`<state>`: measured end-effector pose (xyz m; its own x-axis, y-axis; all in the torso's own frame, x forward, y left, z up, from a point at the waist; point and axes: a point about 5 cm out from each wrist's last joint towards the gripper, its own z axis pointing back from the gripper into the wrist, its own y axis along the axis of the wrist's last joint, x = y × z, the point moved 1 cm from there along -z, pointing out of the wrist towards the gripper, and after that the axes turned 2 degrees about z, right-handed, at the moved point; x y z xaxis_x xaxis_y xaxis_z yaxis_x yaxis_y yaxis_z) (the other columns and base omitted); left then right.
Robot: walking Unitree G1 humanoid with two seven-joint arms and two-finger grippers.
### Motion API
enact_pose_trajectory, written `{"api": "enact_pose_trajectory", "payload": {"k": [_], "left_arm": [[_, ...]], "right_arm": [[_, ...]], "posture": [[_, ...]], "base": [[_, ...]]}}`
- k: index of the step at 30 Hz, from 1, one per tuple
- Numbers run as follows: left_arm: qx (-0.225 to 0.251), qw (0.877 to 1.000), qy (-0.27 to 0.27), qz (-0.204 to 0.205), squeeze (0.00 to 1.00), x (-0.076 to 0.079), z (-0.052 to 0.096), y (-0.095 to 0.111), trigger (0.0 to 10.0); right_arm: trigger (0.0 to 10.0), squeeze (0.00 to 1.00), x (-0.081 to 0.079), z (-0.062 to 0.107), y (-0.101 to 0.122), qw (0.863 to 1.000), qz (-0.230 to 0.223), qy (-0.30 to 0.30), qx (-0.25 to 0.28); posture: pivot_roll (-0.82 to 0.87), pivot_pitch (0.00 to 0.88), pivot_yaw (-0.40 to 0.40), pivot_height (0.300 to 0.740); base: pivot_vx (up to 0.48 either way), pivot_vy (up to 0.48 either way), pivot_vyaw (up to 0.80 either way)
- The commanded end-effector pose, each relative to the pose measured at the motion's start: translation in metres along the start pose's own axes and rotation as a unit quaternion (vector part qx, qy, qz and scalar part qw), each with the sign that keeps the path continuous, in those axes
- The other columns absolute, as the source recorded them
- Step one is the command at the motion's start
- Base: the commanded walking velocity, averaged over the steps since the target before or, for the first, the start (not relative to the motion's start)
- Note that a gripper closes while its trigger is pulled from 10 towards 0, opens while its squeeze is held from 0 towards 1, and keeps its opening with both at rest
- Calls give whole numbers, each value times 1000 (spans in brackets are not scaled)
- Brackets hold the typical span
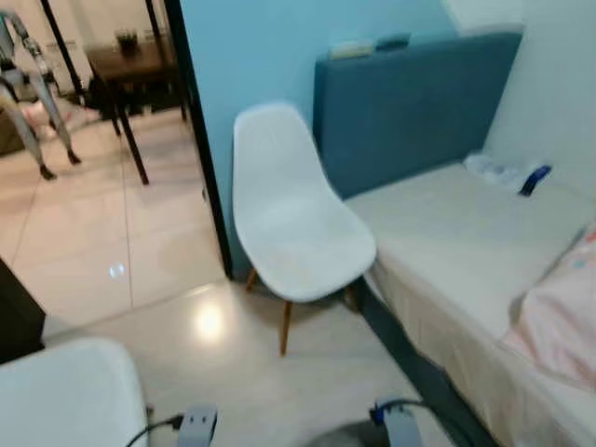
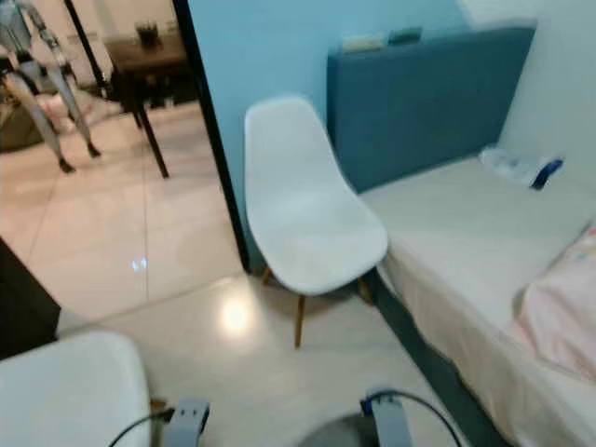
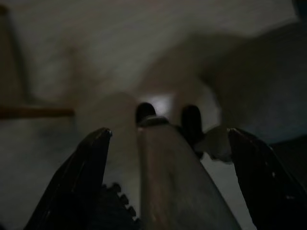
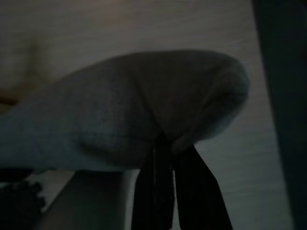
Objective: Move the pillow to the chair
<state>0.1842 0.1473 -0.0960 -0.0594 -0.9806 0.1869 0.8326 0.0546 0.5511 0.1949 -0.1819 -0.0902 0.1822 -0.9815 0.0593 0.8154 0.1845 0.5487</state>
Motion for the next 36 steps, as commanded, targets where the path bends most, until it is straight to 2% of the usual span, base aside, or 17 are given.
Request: {"api": "enact_pose_trajectory", "payload": {"k": [1, 12, 18, 29, 36], "left_arm": [[-8, 1000, 6, 7, 0, -4, 1, -4, 10000], [-20, 1000, 4, 16, 0, -3, 2, -12, 10000], [-11, 999, 17, 36, 0, -4, 2, -11, 10000], [-17, 999, 19, 21, 0, -3, 2, -14, 10000], [-18, 999, 35, 24, 0, -11, 4, -14, 10000]], "right_arm": [[10000, 0, -1, -1, 4, 1000, 3, 1, 8], [10000, 0, -7, -1, 3, 1000, 21, 18, 7], [10000, 0, -6, -1, 6, 999, 39, 25, 9], [10000, 0, -10, -1, 7, 998, 50, 39, 16], [10000, 0, -16, -2, 22, 997, 34, 52, 46]], "posture": [[26, 0, 12, 740], [30, 0, 5, 740], [28, 0, -7, 740], [29, 0, -9, 740], [23, 0, -4, 740]], "base": [[0, -480, 0], [0, -462, 0], [0, 0, 797], [0, 0, 794], [0, 0, 794]]}}
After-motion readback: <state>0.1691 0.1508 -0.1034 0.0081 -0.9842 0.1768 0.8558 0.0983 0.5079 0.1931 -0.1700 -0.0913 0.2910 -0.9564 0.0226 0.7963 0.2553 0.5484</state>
